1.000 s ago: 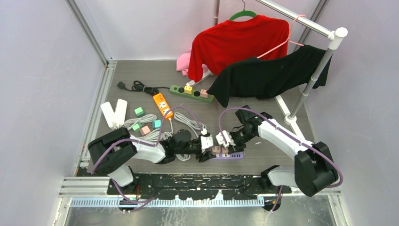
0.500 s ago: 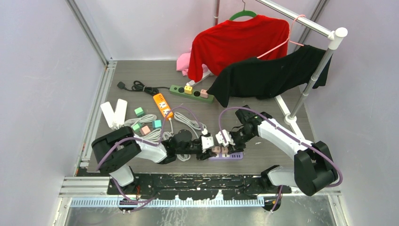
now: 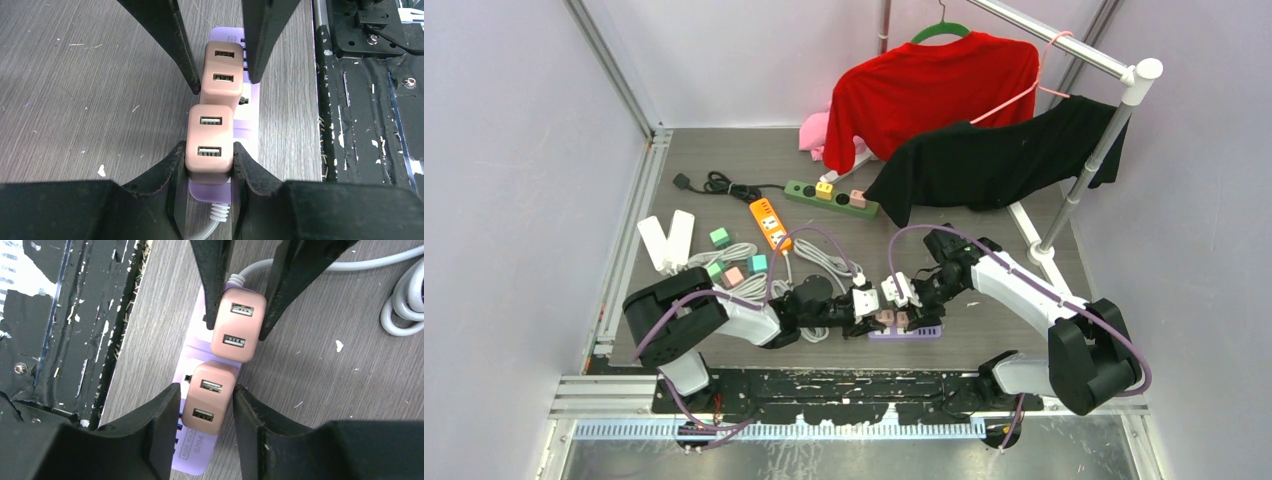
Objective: Pull the plug off the socket
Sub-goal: Remove the plug from the socket, then place the plug at the center of the board.
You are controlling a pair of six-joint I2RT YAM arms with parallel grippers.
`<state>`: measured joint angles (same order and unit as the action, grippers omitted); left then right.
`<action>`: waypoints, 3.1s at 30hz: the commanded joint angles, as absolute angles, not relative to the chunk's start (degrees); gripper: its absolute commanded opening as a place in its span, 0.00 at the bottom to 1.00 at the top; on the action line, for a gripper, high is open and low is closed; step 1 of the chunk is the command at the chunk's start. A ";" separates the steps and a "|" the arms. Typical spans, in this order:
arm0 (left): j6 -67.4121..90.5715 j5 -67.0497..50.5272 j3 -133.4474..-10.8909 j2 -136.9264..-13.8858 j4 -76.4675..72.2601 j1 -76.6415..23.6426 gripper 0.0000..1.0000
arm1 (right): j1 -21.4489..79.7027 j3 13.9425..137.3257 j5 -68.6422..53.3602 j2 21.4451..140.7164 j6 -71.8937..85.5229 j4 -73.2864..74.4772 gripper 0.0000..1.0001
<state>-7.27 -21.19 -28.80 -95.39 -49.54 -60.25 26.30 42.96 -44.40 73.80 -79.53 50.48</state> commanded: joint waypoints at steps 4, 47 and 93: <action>-5.59 -19.06 -28.72 -94.51 -55.14 -60.29 0.00 | 26.97 44.36 -46.68 73.75 -77.82 49.25 0.39; -2.75 -19.42 -29.56 -102.34 -55.33 -59.60 0.00 | 22.92 46.99 -52.25 69.45 -64.32 46.06 0.01; 57.17 19.28 -92.86 -63.55 31.02 -62.31 0.78 | 8.88 53.33 -59.29 68.48 -49.66 52.65 0.02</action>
